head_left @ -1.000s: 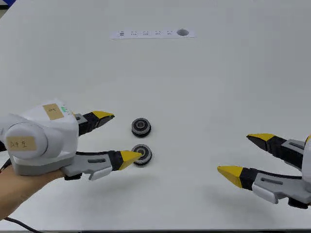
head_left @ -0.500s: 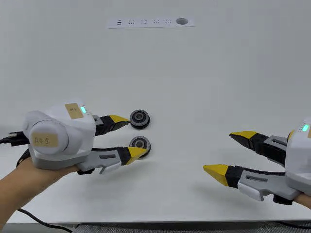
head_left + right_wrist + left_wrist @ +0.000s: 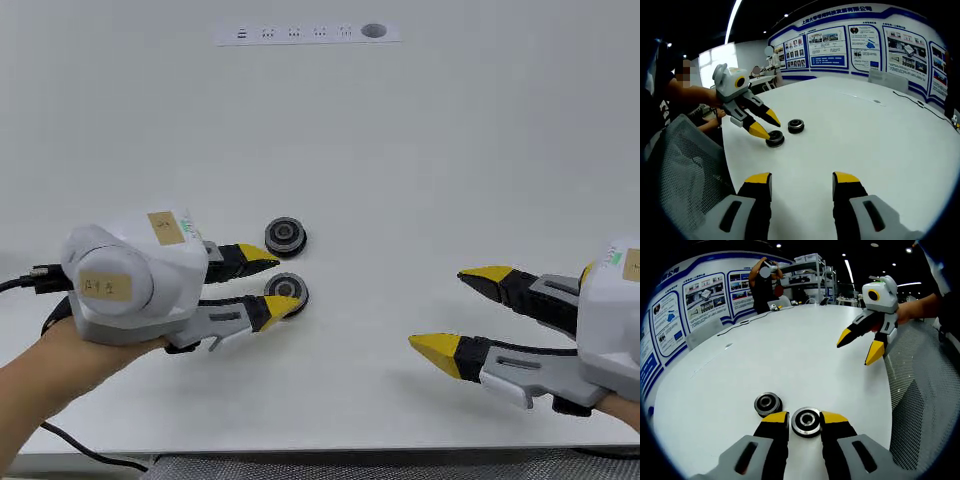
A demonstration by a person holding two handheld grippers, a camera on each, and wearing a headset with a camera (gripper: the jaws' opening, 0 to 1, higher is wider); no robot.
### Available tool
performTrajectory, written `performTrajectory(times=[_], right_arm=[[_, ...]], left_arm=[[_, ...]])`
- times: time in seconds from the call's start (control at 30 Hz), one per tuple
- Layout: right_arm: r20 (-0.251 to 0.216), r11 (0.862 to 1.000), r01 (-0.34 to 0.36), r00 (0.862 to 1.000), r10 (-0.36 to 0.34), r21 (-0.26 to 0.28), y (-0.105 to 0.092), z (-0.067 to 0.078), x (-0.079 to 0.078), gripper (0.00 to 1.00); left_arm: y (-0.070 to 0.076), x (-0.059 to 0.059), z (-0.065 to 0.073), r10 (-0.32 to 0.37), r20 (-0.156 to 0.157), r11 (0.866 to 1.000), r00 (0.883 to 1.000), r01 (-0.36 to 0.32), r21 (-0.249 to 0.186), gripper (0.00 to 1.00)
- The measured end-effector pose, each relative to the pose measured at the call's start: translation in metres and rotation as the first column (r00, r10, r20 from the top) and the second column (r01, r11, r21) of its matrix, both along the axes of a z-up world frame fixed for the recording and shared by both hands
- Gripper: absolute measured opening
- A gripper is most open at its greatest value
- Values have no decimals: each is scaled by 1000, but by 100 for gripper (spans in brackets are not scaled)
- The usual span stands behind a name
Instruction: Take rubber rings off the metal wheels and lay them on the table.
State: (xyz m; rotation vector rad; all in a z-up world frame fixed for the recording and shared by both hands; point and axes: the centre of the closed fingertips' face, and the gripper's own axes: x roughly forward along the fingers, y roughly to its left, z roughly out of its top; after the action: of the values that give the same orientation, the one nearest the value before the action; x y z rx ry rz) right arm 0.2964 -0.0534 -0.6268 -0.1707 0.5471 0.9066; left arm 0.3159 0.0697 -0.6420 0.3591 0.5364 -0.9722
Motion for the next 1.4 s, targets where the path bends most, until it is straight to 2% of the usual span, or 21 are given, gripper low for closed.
performTrajectory(times=[0.5, 0.9, 0.93, 1.13, 1.27, 1.33, 1.37, 1.4], right_arm=[[-2, 1000, -4, 1000, 4, 7, 1, -1, -2, 47], [3, 1000, -23, 1000, 23, 11, 8, 2, 0, 46], [4, 1000, -27, 1000, 27, 11, 8, 2, 0, 46], [0, 999, -38, 999, 38, 11, 11, 2, -1, 46], [0, 999, -50, 999, 50, 15, 16, 2, -2, 46], [0, 998, -55, 999, 55, 22, 19, 3, -2, 46], [-5, 998, -56, 998, 56, 32, 22, 5, -2, 46], [-14, 998, -55, 998, 55, 42, 25, 5, -2, 46]], left_arm=[[-3, -4, -4, -23, -14, 999, 1000, 23, 22, 21], [0, -3, -5, -4, -36, 1000, 999, 4, 1, 17], [2, -3, -6, -3, -38, 1000, 999, 4, 10, 17], [2, -6, -6, -21, -57, 1000, 998, 20, -12, 15], [1, -6, -7, -28, -56, 1000, 998, 27, -10, 15], [2, -5, -7, -21, -65, 1000, 998, 19, -18, 14], [3, -5, -7, -5, -87, 999, 996, 2, -35, 14], [3, -4, -7, -5, -93, 999, 996, 1, -40, 14]])
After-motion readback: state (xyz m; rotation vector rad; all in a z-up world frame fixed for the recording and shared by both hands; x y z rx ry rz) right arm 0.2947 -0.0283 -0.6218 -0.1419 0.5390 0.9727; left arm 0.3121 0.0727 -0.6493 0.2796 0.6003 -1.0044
